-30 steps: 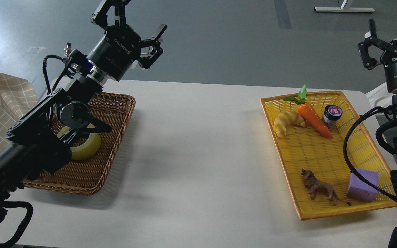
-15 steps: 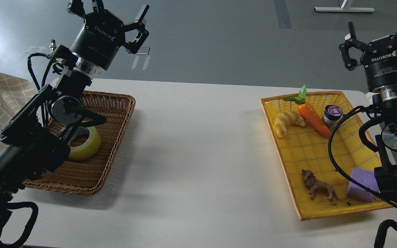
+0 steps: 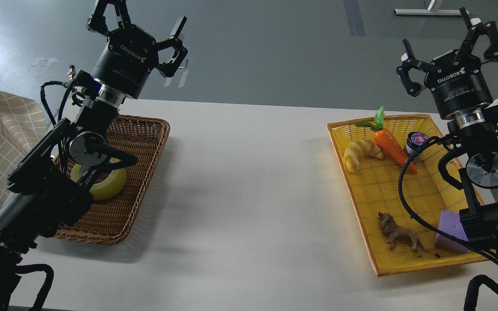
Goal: Place and transfer tape with both arms
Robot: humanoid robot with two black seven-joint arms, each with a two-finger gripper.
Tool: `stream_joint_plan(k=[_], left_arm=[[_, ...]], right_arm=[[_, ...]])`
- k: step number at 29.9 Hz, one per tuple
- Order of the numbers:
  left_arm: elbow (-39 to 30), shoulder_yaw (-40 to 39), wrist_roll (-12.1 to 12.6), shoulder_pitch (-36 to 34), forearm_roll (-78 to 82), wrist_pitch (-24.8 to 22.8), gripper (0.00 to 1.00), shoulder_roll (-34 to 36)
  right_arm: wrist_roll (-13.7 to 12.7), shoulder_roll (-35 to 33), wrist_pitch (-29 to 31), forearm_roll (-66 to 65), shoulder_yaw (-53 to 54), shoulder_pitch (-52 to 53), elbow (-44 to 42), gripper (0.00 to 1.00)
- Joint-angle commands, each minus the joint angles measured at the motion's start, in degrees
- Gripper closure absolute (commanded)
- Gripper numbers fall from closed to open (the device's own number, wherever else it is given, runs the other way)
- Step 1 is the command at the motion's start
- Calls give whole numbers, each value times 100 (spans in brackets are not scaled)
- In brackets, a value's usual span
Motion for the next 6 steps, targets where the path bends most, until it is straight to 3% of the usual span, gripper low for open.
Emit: stream_joint_plan(k=[1,6], left_arm=[[-23,-112,-6,45,-4,0,2,-12],[-23,-147,3,98,-22,0,2,-12]], right_arm=[[30,81,0,3,93,27,-12,0],[39,134,0,12,226,35,5,0]])
